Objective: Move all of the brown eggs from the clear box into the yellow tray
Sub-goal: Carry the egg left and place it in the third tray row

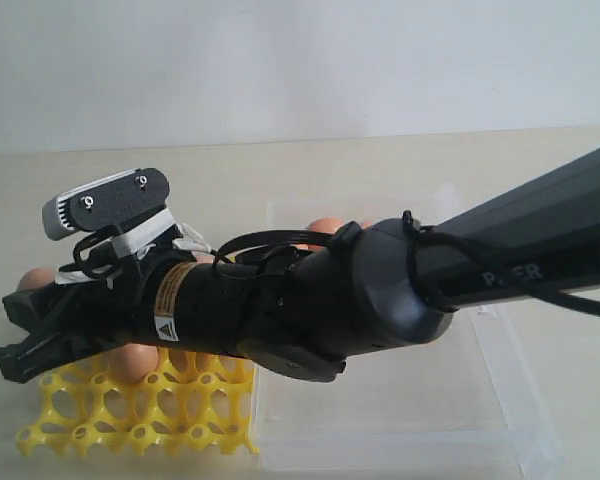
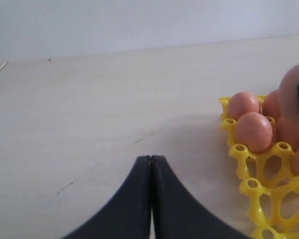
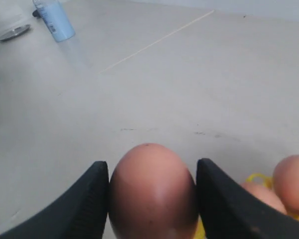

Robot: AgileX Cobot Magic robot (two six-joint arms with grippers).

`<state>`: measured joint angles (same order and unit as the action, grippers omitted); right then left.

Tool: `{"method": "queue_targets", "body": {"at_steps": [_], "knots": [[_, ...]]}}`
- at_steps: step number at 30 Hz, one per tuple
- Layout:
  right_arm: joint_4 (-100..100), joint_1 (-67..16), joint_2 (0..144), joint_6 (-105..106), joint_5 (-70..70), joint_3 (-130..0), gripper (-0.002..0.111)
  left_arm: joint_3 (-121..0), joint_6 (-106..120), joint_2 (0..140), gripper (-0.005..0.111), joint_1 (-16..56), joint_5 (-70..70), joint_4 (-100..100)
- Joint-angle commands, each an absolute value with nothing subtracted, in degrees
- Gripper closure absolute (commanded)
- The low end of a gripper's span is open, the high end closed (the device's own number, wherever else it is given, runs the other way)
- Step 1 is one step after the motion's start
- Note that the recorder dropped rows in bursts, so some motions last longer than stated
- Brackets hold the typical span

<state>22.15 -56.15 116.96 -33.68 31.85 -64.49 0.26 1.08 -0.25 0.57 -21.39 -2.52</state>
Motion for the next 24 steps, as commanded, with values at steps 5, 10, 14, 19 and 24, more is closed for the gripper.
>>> {"method": "queue_targets", "body": {"at_steps": [5,10,14,19,24], "knots": [[25.5,-55.8,121.2,-36.0,36.6,-64.3,0.108,0.0,1.3,0.0,0.107,0.4,-21.3,-2.7],[25.5,-55.7,123.4,-35.7,38.1,-64.4,0.108,0.0,1.3,0.0,0.107,0.4,-21.3,-2.7],[22.6,-55.5,124.0,-34.4,38.7,-64.4,0.108,0.0,1.3,0.0,0.107,0.4,-21.3,-2.7],[21.4,-55.2,124.0,-32.4,39.4,-64.5,0.108,0.0,1.3,0.0,0.107,0.4,-21.3,-2.7],[21.6,-54.7,124.0,-32.5,38.7,-66.1,0.108,0.0,1.3,0.0,0.107,0.4,-21.3,-2.7]]}}
